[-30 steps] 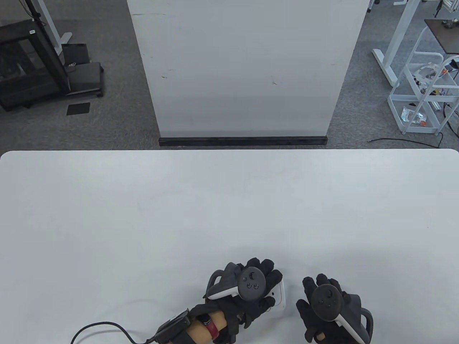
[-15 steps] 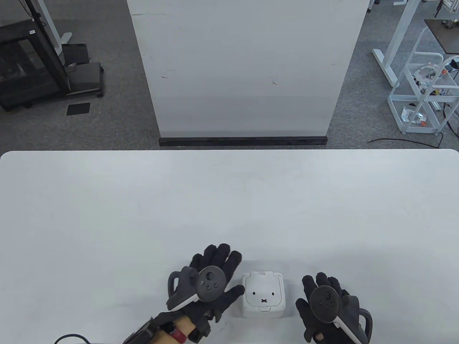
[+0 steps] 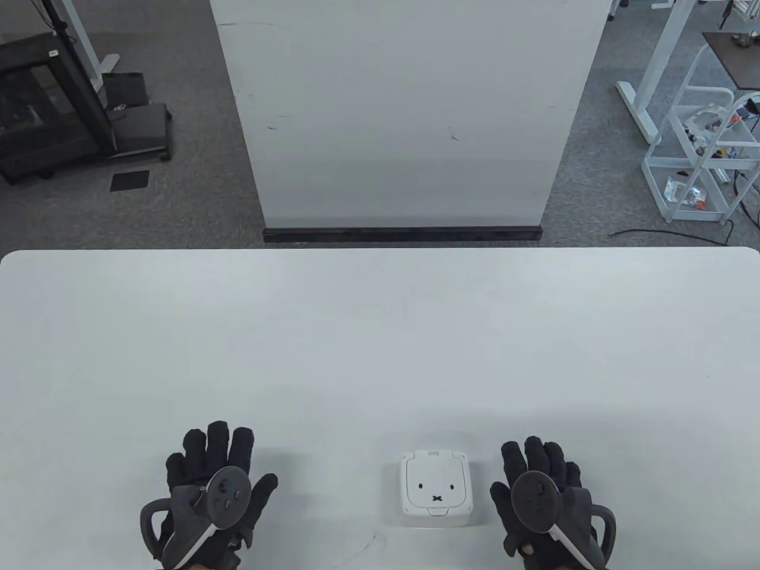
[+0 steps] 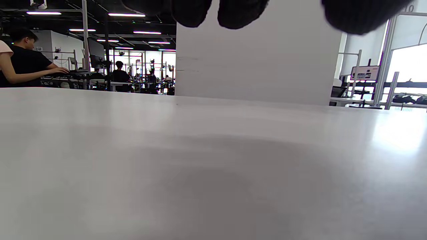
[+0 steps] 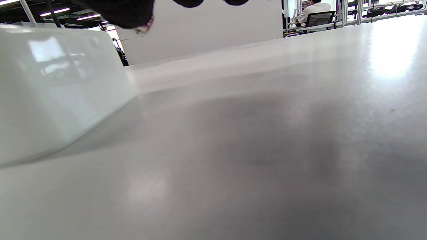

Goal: Press to open box and store push pins

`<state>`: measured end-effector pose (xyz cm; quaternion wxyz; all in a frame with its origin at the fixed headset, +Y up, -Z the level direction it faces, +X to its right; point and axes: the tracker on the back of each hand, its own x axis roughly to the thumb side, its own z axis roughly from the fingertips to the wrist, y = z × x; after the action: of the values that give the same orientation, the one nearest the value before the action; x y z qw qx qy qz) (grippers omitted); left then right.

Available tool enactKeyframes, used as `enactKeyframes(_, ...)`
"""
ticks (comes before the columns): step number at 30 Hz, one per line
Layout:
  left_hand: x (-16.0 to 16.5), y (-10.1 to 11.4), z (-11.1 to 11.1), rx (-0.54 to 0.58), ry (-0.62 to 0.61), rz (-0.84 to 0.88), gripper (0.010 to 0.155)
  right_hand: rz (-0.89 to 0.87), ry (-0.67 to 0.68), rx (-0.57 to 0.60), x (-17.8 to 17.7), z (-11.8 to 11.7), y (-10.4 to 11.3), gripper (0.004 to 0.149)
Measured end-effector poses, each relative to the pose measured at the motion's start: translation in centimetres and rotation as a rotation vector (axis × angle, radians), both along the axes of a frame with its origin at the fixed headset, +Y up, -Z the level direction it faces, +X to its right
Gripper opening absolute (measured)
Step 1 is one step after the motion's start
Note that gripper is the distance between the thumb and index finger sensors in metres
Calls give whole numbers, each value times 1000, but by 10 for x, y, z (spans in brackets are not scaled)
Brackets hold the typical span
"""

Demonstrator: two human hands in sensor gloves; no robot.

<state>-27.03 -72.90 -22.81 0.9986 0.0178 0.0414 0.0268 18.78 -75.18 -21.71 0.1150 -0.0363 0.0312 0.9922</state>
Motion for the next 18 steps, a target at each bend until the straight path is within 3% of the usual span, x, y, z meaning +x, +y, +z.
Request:
enactKeyframes(4, -14, -13, 1, -76, 36, -47, 80, 30, -2, 4, -2, 0, -2, 70)
enactKeyframes(7, -16, -12, 3, -33, 35, -42, 79, 43, -5, 1, -1, 0, -4, 70)
enactKeyframes(18, -8, -15, 1, -40, 26, -84, 80, 46, -8, 16, 1, 3, -2, 70)
